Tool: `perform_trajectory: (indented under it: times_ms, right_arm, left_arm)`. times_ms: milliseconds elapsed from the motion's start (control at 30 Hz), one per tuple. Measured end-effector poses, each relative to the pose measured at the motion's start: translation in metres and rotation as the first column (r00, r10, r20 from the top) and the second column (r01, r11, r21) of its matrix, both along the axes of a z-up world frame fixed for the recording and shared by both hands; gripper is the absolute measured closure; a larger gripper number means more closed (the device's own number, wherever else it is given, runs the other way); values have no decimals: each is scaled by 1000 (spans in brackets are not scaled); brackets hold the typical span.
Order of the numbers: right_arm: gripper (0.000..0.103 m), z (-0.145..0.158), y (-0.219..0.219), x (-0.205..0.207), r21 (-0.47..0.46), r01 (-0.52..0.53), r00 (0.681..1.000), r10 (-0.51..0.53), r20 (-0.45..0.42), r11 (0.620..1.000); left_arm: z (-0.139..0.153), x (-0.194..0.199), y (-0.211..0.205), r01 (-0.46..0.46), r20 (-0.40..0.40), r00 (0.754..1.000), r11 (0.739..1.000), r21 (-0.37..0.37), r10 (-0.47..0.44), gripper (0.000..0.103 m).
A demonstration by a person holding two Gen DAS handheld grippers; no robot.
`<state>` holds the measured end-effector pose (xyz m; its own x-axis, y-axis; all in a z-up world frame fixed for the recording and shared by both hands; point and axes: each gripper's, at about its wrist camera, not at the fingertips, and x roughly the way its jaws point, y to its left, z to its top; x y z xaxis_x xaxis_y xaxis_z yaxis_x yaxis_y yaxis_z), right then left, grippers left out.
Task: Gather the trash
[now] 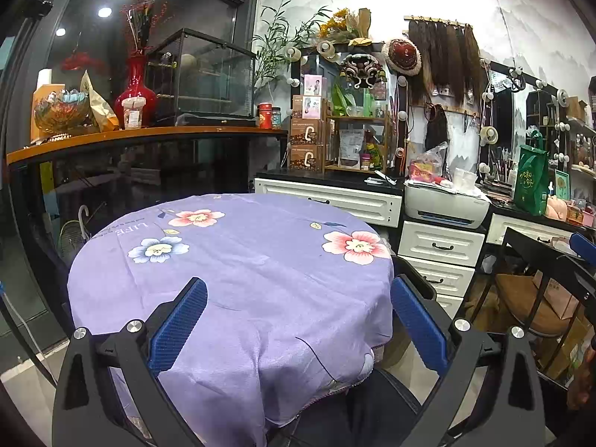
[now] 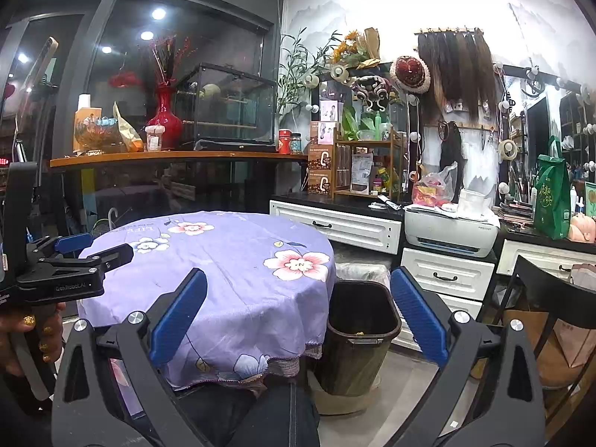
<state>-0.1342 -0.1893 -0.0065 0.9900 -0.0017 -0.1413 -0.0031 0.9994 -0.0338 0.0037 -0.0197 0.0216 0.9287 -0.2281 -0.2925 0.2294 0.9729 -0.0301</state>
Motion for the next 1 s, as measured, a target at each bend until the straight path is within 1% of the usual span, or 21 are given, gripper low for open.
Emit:
perform_trajectory:
  times_ms: [200, 433, 900, 1000]
  right_arm:
    - [6, 1, -3, -1, 15, -2, 1000, 2, 9, 1000]
    - [6, 2, -8, 1, 39, -7, 1000, 7, -2, 999]
    - [6, -1, -6, 4, 40, -19, 1000, 19, -14, 999]
    - [6, -3, -5, 5, 37, -20, 1000, 20, -18, 999]
  left_arm:
    - [-1, -2, -3, -1, 2, 1000, 1000, 11, 1, 5]
    - [-1, -2, -5, 8, -4, 1000, 1000, 21, -8, 5]
    - [-1, -2, -5, 8, -7, 1000, 1000, 22, -7, 5]
    - [-1, -2, -5, -5, -5, 1000, 1000, 27, 5, 5]
